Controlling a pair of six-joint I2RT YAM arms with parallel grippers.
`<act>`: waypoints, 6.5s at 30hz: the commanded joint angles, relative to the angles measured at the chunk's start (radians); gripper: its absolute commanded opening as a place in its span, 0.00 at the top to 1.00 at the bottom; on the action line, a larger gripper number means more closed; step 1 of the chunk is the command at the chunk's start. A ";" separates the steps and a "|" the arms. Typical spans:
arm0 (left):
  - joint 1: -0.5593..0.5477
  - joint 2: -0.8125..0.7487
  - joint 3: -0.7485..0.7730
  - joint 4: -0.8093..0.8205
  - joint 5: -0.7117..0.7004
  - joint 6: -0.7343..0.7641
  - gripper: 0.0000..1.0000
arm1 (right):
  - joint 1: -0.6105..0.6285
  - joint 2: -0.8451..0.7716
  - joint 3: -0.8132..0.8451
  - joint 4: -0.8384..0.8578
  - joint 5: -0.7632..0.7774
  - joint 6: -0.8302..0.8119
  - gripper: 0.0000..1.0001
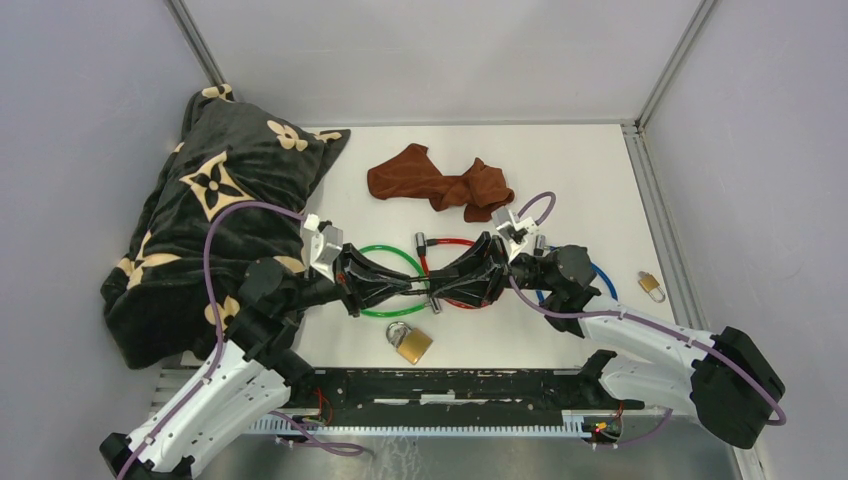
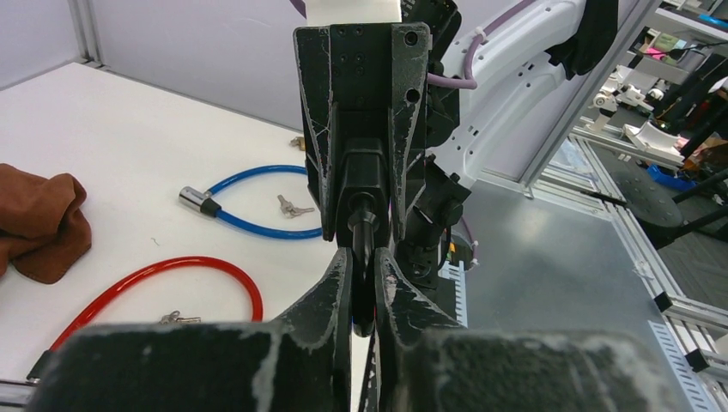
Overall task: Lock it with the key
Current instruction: Lock the lock.
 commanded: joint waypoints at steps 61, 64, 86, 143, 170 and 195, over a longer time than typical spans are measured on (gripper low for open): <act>0.026 0.066 0.142 -0.361 -0.098 0.192 0.01 | -0.072 -0.001 0.121 0.186 0.017 0.071 1.00; 0.026 0.074 0.232 -0.589 -0.150 0.293 0.00 | -0.087 -0.028 0.126 0.150 0.017 0.056 1.00; 0.026 0.127 0.514 -1.107 -0.356 0.779 0.00 | -0.099 -0.055 0.105 0.042 0.003 -0.020 1.00; -0.008 0.184 0.077 0.206 0.049 -0.217 0.86 | -0.060 -0.052 0.086 0.162 0.006 0.042 1.00; -0.009 0.199 0.166 0.149 -0.050 -0.002 0.98 | 0.033 0.007 0.125 0.144 -0.067 0.011 1.00; -0.023 0.204 0.134 0.213 0.018 0.045 0.98 | 0.106 0.047 0.178 0.112 -0.057 -0.063 1.00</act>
